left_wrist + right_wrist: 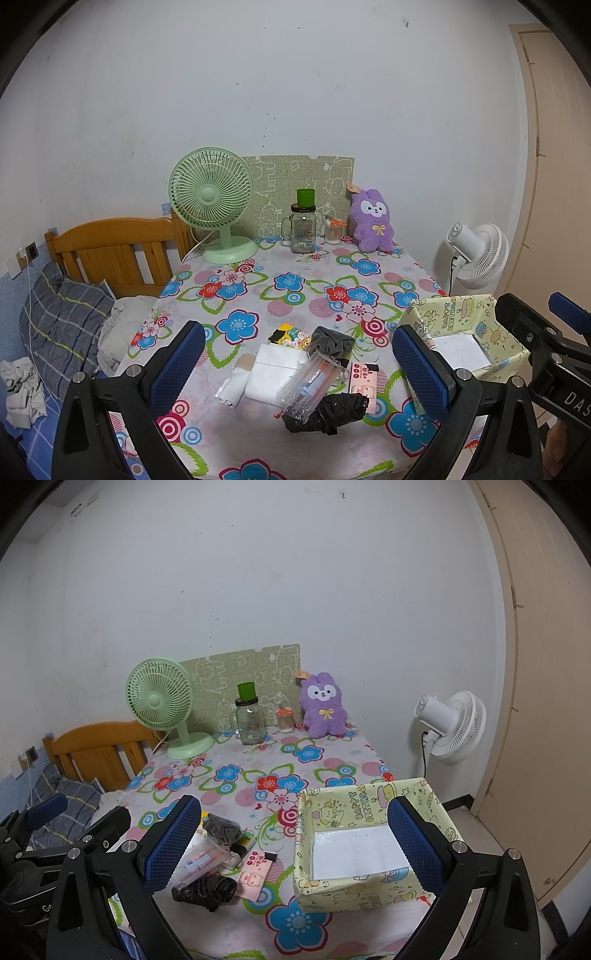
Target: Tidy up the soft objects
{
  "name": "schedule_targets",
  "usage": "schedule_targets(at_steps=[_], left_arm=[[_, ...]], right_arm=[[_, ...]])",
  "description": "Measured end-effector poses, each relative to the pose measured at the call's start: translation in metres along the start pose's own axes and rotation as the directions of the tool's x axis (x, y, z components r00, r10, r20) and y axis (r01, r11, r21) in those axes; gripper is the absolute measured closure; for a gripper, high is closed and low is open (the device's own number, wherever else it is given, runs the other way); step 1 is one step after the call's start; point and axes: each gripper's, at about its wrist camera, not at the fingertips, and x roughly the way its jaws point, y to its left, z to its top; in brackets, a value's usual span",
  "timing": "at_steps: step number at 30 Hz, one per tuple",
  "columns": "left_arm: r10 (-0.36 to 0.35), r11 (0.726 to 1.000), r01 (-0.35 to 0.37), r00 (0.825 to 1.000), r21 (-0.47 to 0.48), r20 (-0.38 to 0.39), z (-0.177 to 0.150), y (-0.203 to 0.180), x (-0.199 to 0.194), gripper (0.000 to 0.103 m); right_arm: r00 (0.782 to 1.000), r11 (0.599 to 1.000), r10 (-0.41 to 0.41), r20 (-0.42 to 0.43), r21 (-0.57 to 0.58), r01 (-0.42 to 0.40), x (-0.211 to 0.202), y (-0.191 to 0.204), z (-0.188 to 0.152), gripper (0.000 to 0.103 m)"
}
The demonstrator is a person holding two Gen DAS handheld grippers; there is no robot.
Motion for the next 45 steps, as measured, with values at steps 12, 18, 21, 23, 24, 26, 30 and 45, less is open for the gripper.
schedule_targets(at_steps=[12, 18, 21, 23, 24, 26, 30, 45], left_arm=[[-0.011, 1.000, 0.011, 1.000, -0.011, 0.015, 0.008, 0.003, -0.001, 0.003], [-0.011, 1.000, 0.011, 1.000, -0.011, 0.007, 0.001, 0.008, 0.002, 0.004], [-0.002, 1.000, 0.002, 1.000, -0.003, 0.002, -0.002, 0.009, 0.004, 0.005], [0.005, 1.000, -0.005, 1.000, 0.000, 0.003, -0.004, 0.011, 0.006, 0.005], [0.003, 1.000, -0.003, 1.000, 0.001, 0.000, -0.005, 0.012, 0.007, 0.005], [-0.005, 1.000, 0.005, 1.000, 0.004, -0.008, -0.008, 0.014, 0.010, 0.005], [-0.025, 1.000, 0.025, 0.999, 0.017, -0.024, -0.012, 0.015, 0.018, 0.005], [-0.027, 1.000, 0.027, 0.992, -0.003, -0.122, -0.026, 0.031, 0.065, 0.008]], right_arm=[[1.000, 1.000, 0.000, -0.005, 0.001, 0.000, 0.000, 0.000, 0.000, 0.001], [1.000, 1.000, 0.015, -0.010, -0.006, -0.015, 0.005, 0.007, 0.001, 0.001], [1.000, 1.000, 0.024, -0.013, -0.014, -0.024, 0.008, 0.011, 0.000, 0.001], [0.999, 0.999, 0.032, -0.017, -0.017, -0.033, 0.010, 0.013, 0.000, 0.001], [0.999, 0.999, 0.038, -0.022, -0.013, -0.038, 0.012, 0.014, 0.000, 0.002], [0.998, 0.999, 0.052, -0.036, -0.005, -0.053, 0.017, 0.016, -0.001, 0.005], [0.996, 0.998, 0.062, -0.062, -0.007, -0.062, 0.028, 0.023, -0.004, 0.006], [0.981, 0.993, 0.113, -0.158, -0.011, -0.117, 0.076, 0.048, -0.022, 0.010]])
